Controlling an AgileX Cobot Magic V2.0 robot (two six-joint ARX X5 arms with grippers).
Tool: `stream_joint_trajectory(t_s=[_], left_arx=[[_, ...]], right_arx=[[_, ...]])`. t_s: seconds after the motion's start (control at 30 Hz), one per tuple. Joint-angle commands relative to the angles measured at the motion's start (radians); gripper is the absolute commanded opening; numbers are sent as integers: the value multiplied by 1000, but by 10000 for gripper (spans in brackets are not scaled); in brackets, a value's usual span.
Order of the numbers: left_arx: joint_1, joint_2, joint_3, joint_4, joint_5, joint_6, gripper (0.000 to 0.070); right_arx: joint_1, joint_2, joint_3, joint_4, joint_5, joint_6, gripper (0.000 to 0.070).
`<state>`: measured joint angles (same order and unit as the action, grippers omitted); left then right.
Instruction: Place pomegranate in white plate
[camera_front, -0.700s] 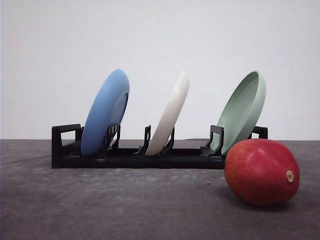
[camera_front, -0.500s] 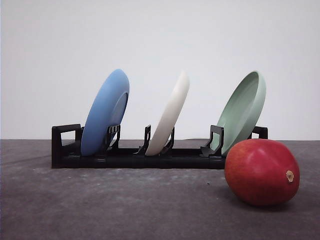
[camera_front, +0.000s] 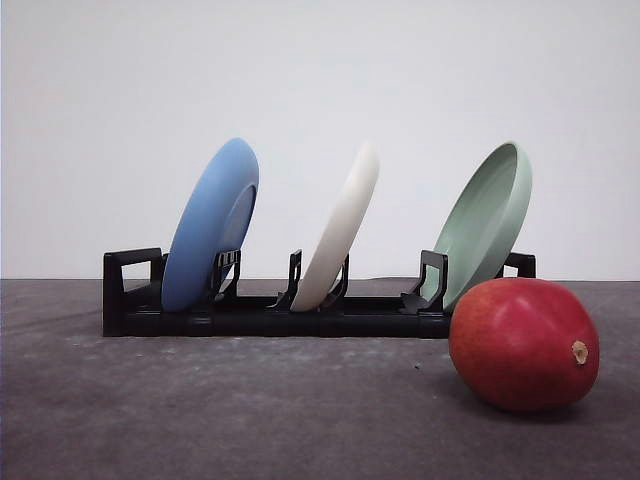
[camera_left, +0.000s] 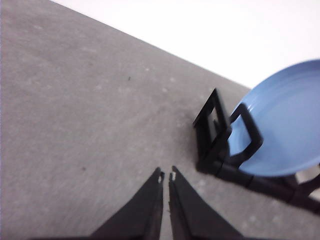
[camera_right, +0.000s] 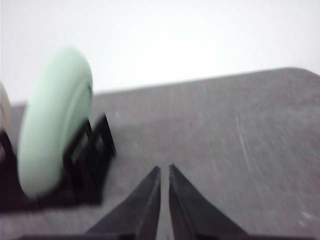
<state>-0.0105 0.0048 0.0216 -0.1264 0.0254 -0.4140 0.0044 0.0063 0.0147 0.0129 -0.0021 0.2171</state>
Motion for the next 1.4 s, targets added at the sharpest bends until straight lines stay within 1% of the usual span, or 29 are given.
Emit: stream_joint_trajectory(t_s=[0.0, 0.1, 0.17, 0.3, 0.37, 0.43, 0.57, 0.7, 0.83, 0.97, 1.07, 1.13, 1.27, 1.37], left_arx=[[0, -1, -9, 71, 1, -24, 0], [0, -1, -8, 187, 1, -20, 0], [0, -1, 4, 234, 1, -13, 0], [0, 0, 57, 229, 1, 48, 0], [0, 1, 102, 175, 1, 68, 0], [0, 9, 162, 81, 1, 83, 0], [0, 57, 294, -134, 1, 124, 1], [0, 140, 422, -328, 1, 142, 1], [0, 243, 542, -493, 2, 151, 1], [0, 350, 644, -622, 36, 218, 1], [0, 424, 702, -694, 83, 263, 1], [-1, 464, 728, -721, 117, 286, 0], [-53, 516, 739, -694, 130, 292, 1], [-114, 548, 739, -644, 129, 296, 1]], right_arx=[[-2, -3, 0, 62, -8, 49, 26], [-2, -3, 3, 167, -24, 49, 26], [-2, -3, 21, 186, -24, 49, 25], [-2, -3, 84, 147, -25, 56, 25], [-2, -3, 129, 86, -25, 74, 22], [-2, 0, 194, -33, -24, 87, 6], [-2, 37, 330, -280, -25, 89, 6], [-2, 102, 446, -459, -40, 86, 6], [-2, 184, 534, -584, -107, 60, 6], [-2, 272, 586, -651, -189, 19, 6], [-2, 332, 598, -662, -253, -5, 6], [-1, 364, 599, -661, -290, -21, 6], [43, 405, 599, -659, -281, -30, 6], [102, 415, 599, -645, -257, -64, 6]])
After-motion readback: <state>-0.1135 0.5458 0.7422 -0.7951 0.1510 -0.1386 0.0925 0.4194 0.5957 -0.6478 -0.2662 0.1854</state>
